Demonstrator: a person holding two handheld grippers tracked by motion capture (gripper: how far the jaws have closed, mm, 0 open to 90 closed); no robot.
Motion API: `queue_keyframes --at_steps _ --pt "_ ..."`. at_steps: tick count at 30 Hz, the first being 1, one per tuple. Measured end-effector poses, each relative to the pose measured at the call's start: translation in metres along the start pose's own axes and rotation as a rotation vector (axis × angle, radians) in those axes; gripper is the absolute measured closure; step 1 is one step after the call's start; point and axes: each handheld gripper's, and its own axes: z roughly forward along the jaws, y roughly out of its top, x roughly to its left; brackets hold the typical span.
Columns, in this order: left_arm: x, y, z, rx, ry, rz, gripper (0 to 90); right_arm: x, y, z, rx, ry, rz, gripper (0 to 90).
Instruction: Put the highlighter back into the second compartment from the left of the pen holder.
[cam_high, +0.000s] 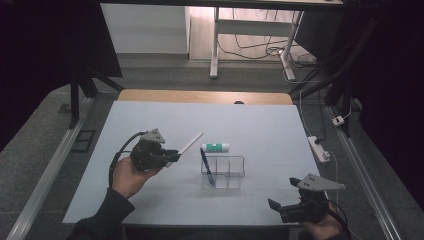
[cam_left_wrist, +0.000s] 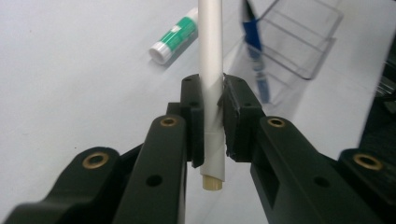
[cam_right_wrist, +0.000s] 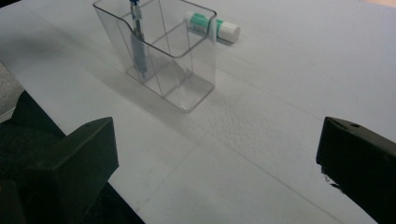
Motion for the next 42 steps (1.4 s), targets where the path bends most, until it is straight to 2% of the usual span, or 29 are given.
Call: queue_keyframes --at_steps 6,14,22,27,30,38,42 --pt "-0.011 -0.001 -0.01 -0.01 -0.044 0.02 78.9 0.007 0.013 -0.001 -0.005 0.032 -0.044 0.0" --pt "-0.026 0.005 -0.008 0.02 -0.1 0.062 78.9 0.018 0.034 0.005 0.015 0.094 -0.131 0.0" --pt "-0.039 0.01 0.006 0.105 -0.17 0.11 78.9 0.029 0.056 0.02 0.039 0.163 -0.19 0.0" --pt "-0.048 0.015 0.012 0.133 -0.196 0.148 78.9 0.034 0.069 0.033 0.067 0.186 -0.204 0.0" --pt "-0.053 0.017 0.015 0.147 -0.212 0.162 78.9 0.038 0.078 0.039 0.085 0.207 -0.233 0.0" --pt "-0.065 0.023 0.025 0.206 -0.254 0.206 78.8 0.058 0.1 0.057 0.151 0.254 -0.39 0.3" --pt "-0.071 0.026 0.029 0.228 -0.272 0.229 78.8 0.068 0.107 0.07 0.189 0.294 -0.449 5.1"
